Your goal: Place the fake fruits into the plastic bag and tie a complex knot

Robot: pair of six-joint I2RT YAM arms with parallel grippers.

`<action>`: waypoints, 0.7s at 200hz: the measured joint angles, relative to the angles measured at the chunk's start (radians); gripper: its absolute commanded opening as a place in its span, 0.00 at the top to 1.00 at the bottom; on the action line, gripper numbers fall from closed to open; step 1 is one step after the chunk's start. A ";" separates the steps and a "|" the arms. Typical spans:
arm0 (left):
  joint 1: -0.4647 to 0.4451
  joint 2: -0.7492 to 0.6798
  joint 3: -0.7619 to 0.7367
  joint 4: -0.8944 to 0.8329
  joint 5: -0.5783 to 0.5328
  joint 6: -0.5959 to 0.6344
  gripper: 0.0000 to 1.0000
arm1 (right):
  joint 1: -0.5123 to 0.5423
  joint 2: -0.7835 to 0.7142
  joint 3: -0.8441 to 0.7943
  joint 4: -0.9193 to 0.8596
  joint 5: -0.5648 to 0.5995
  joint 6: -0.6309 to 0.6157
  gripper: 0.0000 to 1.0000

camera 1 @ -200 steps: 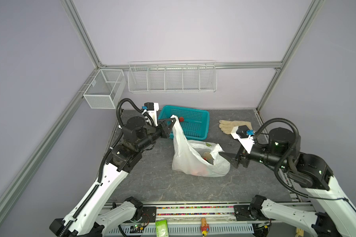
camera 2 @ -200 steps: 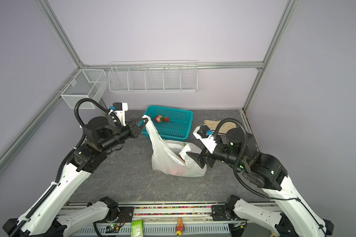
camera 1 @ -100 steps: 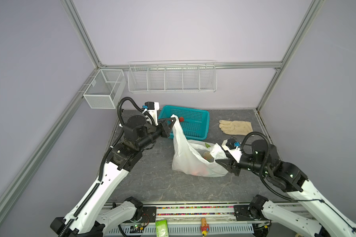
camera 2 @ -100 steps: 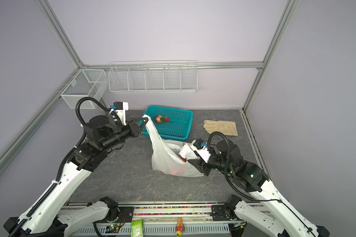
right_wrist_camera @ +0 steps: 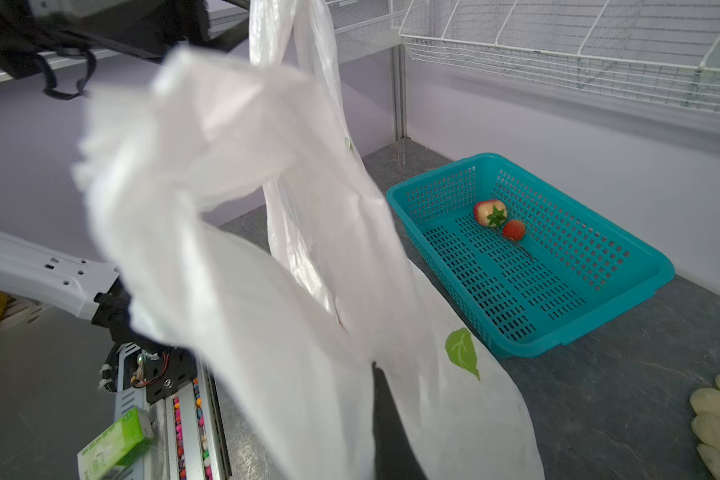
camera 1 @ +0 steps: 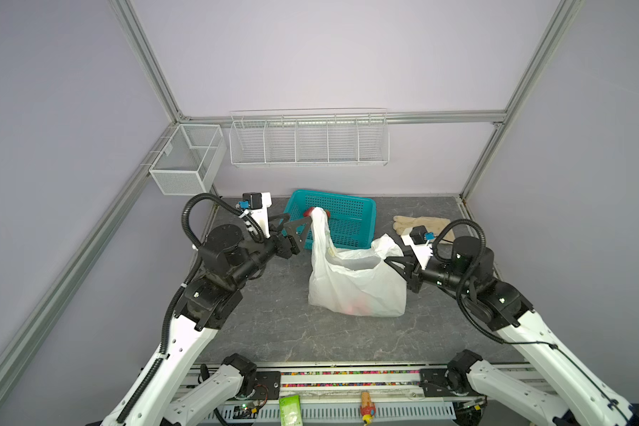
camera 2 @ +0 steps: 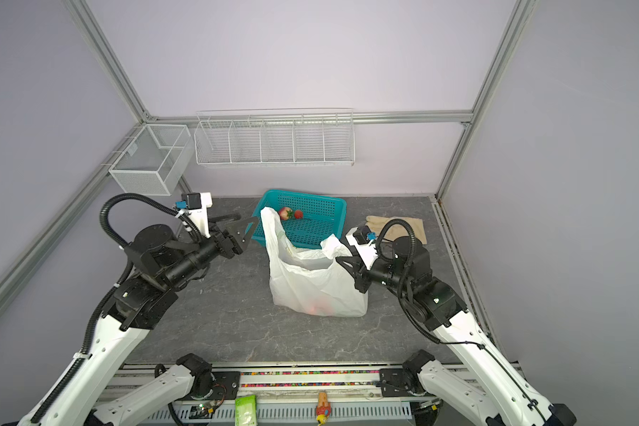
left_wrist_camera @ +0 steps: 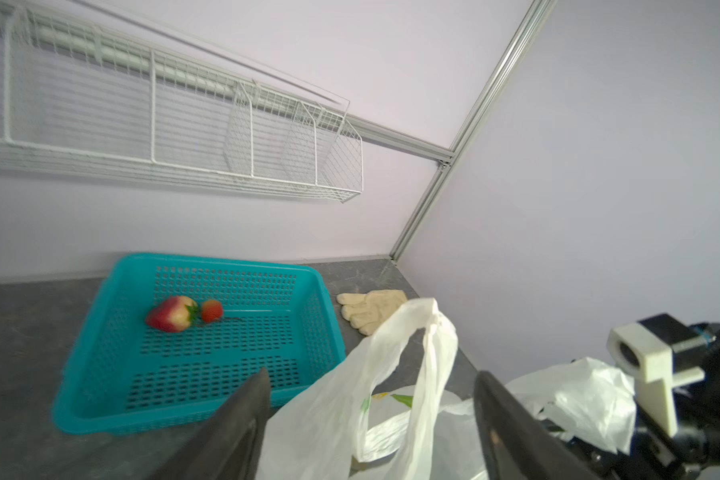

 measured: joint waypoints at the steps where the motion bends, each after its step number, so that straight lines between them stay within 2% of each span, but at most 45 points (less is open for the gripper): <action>1: 0.000 -0.005 -0.002 0.000 -0.004 0.003 0.16 | -0.001 0.002 0.000 0.001 0.000 0.003 0.91; 20: 0.000 -0.077 -0.025 0.025 -0.023 0.039 0.15 | -0.020 0.032 0.016 0.006 -0.006 0.051 0.91; 41: -0.014 -0.133 -0.038 0.044 -0.001 0.077 0.19 | -0.034 0.048 0.021 0.011 -0.010 0.097 0.91; 61: -0.119 -0.117 -0.014 0.060 0.035 0.126 0.22 | -0.043 0.054 0.022 0.013 -0.014 0.130 0.91; 92: -0.436 0.071 0.105 0.014 -0.026 0.287 0.19 | -0.051 0.067 0.026 0.029 -0.029 0.171 0.91; 101: -0.500 0.142 0.151 -0.001 -0.051 0.331 0.19 | -0.051 0.071 0.026 0.033 -0.034 0.178 0.91; 114: -0.543 0.238 0.201 -0.022 -0.080 0.380 0.18 | -0.051 0.072 0.026 0.034 -0.039 0.186 0.91; 140: -0.549 0.368 0.257 -0.051 -0.137 0.444 0.18 | -0.052 0.072 0.026 0.034 -0.044 0.194 0.91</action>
